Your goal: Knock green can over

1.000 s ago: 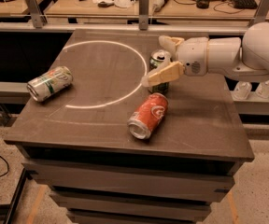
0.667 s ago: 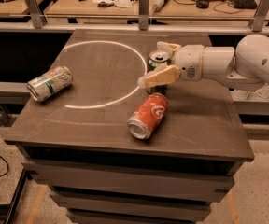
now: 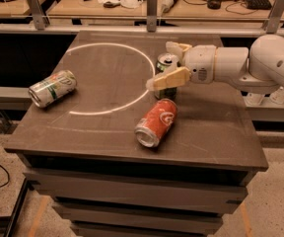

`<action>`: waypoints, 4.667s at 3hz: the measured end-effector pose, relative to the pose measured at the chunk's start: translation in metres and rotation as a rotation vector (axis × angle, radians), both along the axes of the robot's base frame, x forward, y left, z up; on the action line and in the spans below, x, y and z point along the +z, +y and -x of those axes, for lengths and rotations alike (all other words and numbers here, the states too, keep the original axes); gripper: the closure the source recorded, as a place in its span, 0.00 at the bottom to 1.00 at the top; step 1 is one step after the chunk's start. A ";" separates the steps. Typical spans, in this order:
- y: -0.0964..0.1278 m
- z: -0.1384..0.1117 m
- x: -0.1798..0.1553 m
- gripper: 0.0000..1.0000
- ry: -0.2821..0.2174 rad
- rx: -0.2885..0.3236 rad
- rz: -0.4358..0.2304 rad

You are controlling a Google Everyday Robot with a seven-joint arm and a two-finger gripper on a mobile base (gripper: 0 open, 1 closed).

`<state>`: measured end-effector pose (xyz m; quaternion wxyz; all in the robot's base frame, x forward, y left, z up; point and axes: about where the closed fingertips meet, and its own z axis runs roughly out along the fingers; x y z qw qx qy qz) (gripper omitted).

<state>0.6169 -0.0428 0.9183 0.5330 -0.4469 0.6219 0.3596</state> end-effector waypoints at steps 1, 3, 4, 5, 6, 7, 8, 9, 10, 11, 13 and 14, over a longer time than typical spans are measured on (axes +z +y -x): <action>-0.013 -0.005 0.014 0.00 -0.016 0.019 -0.040; -0.020 -0.004 0.009 0.00 -0.036 -0.025 -0.041; -0.033 -0.002 0.005 0.00 -0.058 -0.071 -0.056; -0.037 -0.002 0.004 0.00 -0.065 -0.085 -0.058; -0.034 -0.002 0.005 0.17 -0.066 -0.080 -0.059; -0.032 -0.001 0.005 0.39 -0.066 -0.076 -0.059; -0.029 -0.001 0.006 0.62 -0.066 -0.071 -0.059; -0.026 -0.001 0.006 0.85 -0.066 -0.066 -0.060; -0.020 -0.002 0.019 1.00 -0.079 -0.058 -0.053; -0.019 -0.007 0.051 1.00 -0.112 -0.075 -0.022; -0.025 -0.016 0.086 1.00 -0.134 -0.114 0.134; -0.036 -0.018 0.090 1.00 -0.108 -0.142 0.227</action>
Offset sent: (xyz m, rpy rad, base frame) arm 0.0062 -0.0271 0.0189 0.0538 -0.0223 0.0262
